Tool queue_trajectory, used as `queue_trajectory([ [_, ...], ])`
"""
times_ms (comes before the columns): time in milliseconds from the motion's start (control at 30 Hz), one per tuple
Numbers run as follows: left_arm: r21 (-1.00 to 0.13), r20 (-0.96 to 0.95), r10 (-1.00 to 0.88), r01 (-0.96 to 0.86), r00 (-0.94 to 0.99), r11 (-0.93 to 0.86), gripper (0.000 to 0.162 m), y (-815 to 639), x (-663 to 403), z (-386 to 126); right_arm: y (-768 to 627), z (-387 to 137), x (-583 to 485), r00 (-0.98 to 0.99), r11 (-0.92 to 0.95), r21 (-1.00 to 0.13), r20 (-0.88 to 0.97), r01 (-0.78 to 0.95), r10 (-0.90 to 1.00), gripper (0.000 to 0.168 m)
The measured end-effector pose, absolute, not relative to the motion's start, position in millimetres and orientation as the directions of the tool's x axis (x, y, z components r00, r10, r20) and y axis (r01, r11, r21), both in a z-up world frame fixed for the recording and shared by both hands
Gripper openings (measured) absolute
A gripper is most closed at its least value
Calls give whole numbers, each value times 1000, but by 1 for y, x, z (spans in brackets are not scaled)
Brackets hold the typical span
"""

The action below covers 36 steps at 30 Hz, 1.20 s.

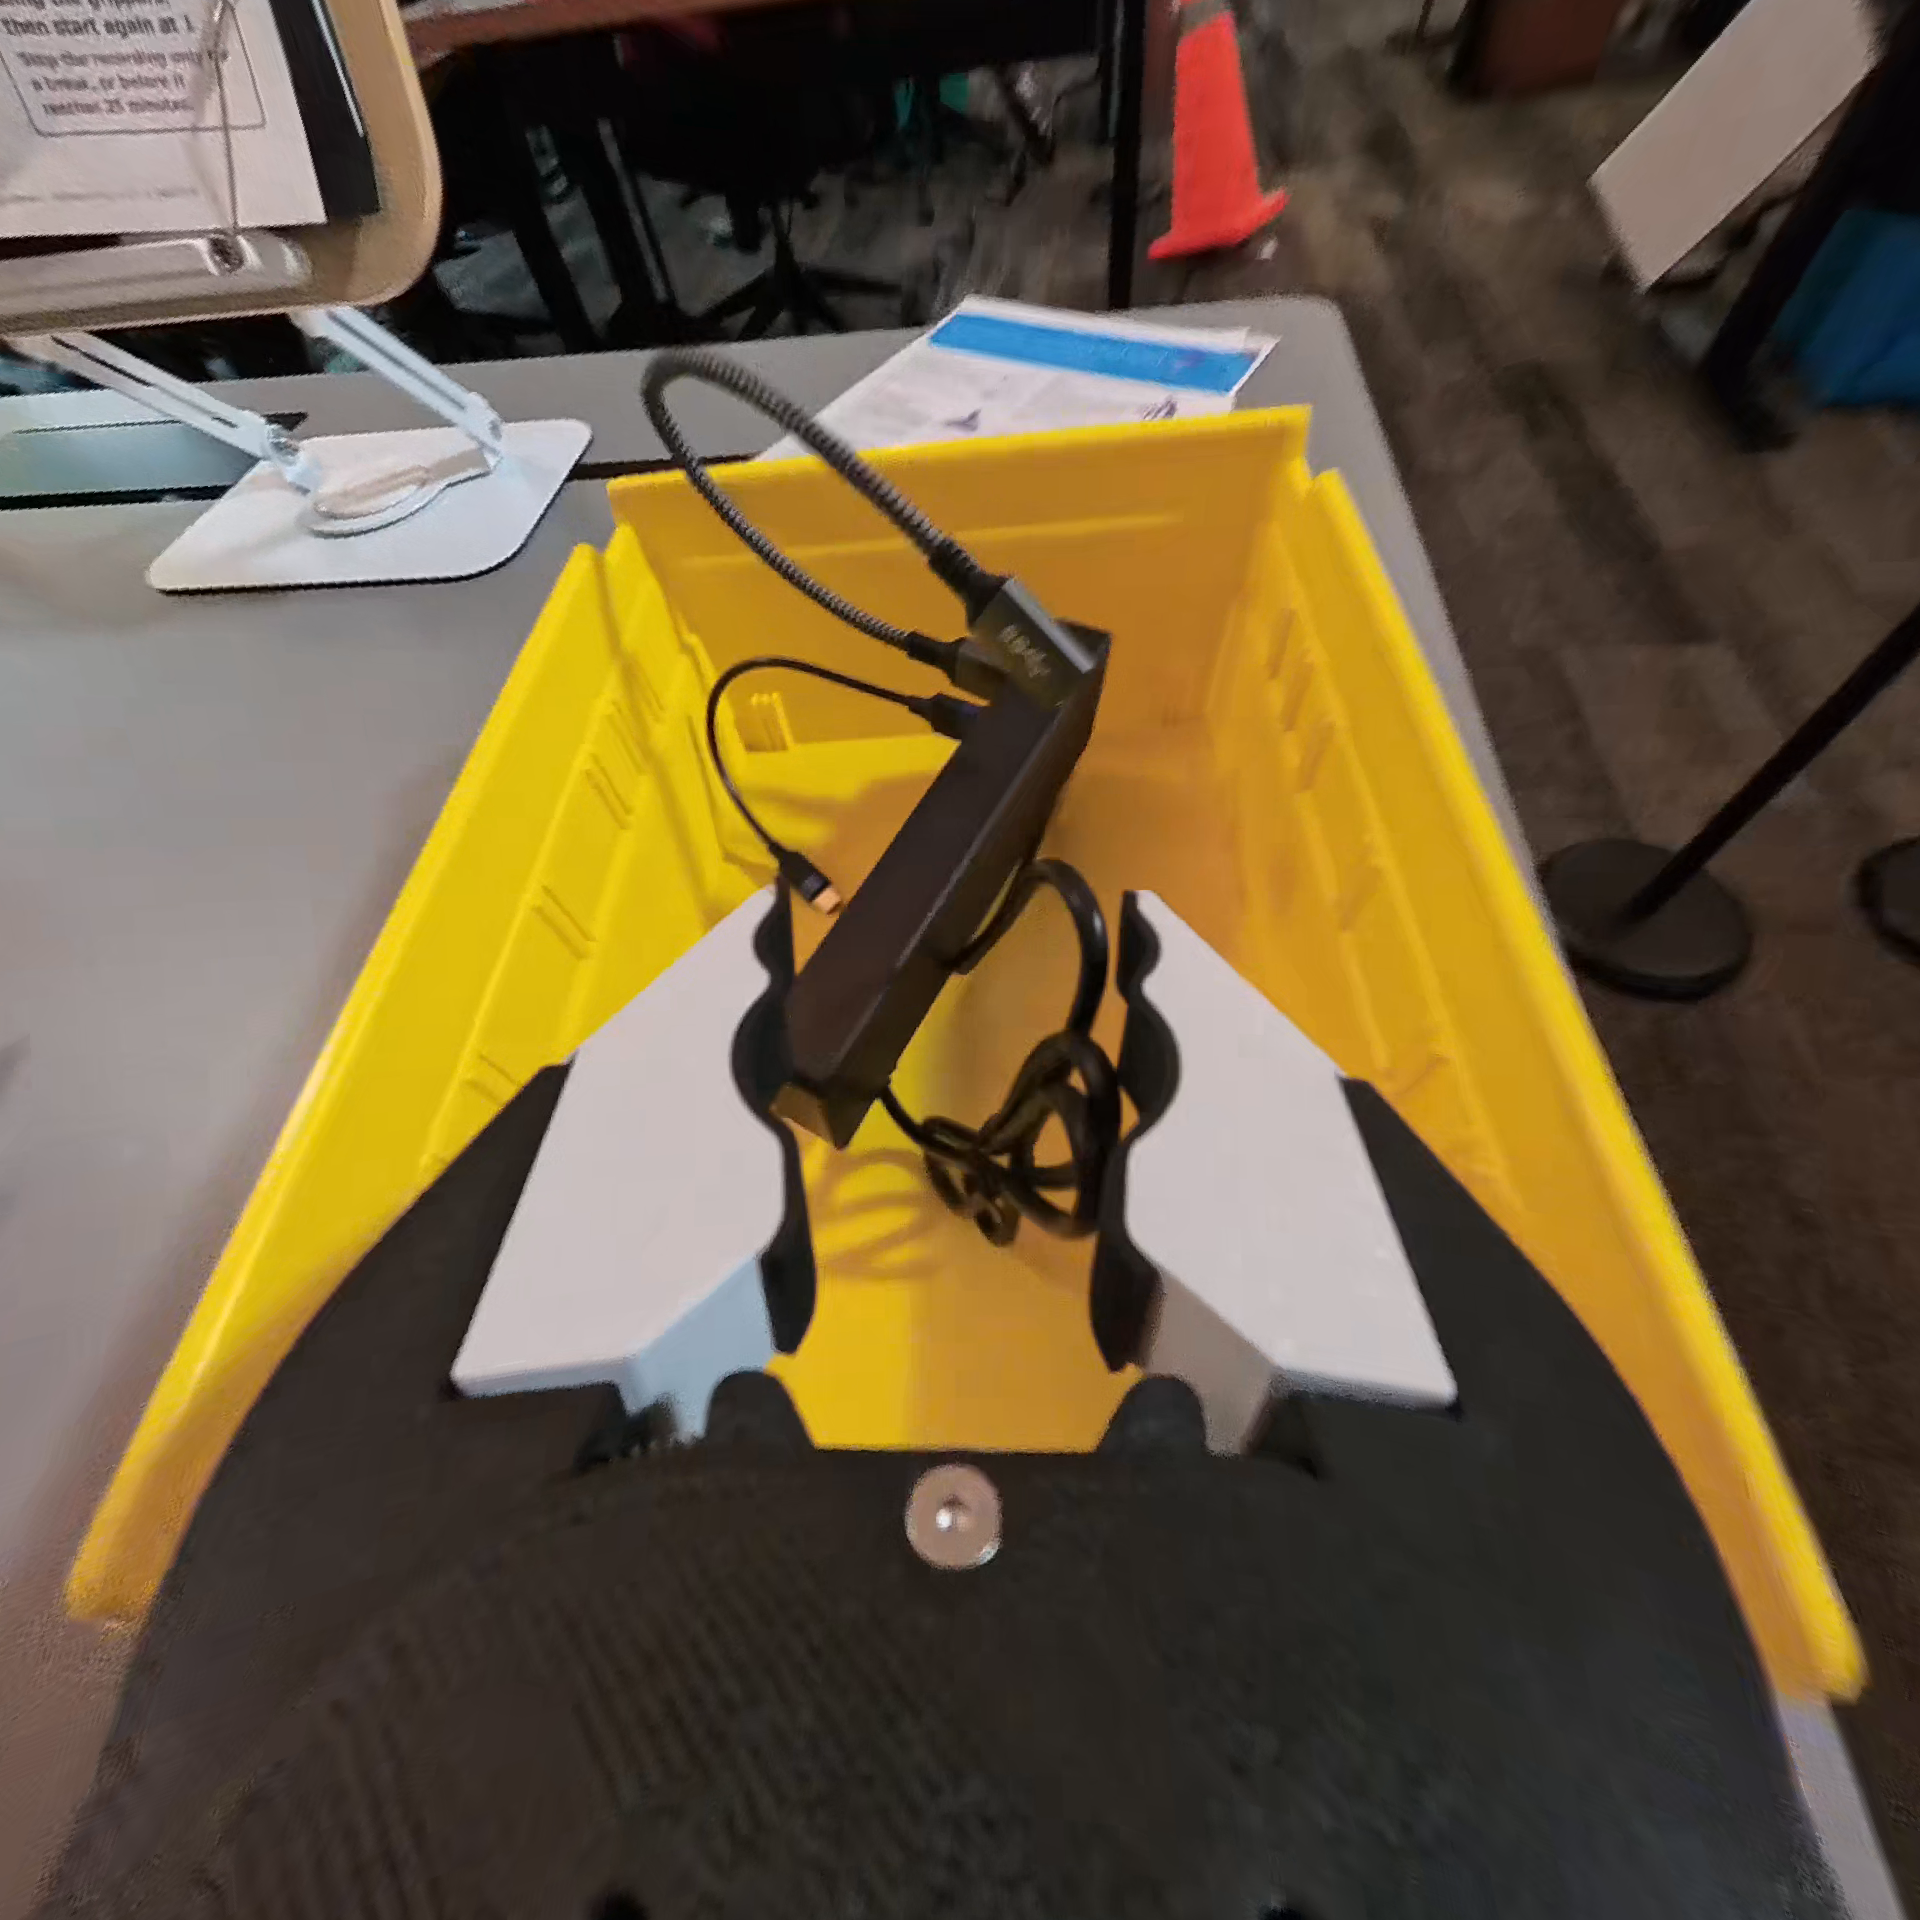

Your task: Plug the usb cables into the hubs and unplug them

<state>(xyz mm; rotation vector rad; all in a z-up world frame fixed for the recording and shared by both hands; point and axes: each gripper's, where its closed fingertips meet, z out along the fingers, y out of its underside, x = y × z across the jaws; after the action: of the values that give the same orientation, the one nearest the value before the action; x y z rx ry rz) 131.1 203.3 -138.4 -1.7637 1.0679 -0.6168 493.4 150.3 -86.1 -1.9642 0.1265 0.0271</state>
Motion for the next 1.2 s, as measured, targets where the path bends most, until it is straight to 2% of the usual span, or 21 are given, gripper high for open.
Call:
queue_trajectory([
  [167, -901, -37, -862, -390, 506, -191, 60, 207, 129, -140, 125, -54, 530, 955, -219, -974, 111, 50, -275, 73],
  [267, -900, -30, -861, -389, 508, -198, 60, 208, 129, -141, 100, -34, 564, 894, -132, -987, 140, 92, -426, 75],
  [400, -895, -26, -860, -396, 509, -207, 60, 208, 130, -142, 76, -56, 604, 862, -166, -986, 66, -21, -502, 84],
  [567, -891, -29, -859, -402, 511, -209, 60, 208, 130, -143, 83, -116, 611, 889, -322, -920, -58, -224, -453, 95],
  [633, -890, -32, -860, -406, 510, -208, 60, 208, 131, -143, 89, -128, 606, 895, -354, -898, -88, -262, -437, 92],
  [700, -887, -35, -860, -412, 509, -208, 60, 207, 131, -144, 95, -130, 597, 909, -349, -891, -143, -291, -391, 70],
  [800, -853, -105, -859, -490, 502, -182, 61, 206, 129, -154, 102, -133, 588, 913, -333, -880, -223, -339, -340, 49],
  [867, -768, -321, -829, -638, 458, -55, 61, 209, 123, -162, 103, -132, 590, 909, -311, -884, -240, -350, -340, 33],
  [933, -613, -611, -705, -779, 360, 133, 59, 215, 118, -156, 104, -130, 589, 912, -293, -889, -256, -352, -319, 26],
  [1000, -448, -824, -500, -846, 266, 289, 44, 218, 118, -135, 105, -129, 588, 915, -279, -890, -278, -360, -293, 22],
  [1067, -345, -908, -364, -861, 206, 373, 37, 212, 123, -121, 107, -127, 585, 916, -264, -890, -305, -372, -261, 18],
  [1133, -329, -925, -316, -866, 213, 378, 23, 211, 123, -115, 109, -125, 579, 911, -246, -884, -350, -398, -217, 11],
  [1200, -341, -918, -327, -867, 224, 364, 23, 213, 122, -115, 112, -124, 574, 912, -241, -884, -357, -400, -204, 7],
])
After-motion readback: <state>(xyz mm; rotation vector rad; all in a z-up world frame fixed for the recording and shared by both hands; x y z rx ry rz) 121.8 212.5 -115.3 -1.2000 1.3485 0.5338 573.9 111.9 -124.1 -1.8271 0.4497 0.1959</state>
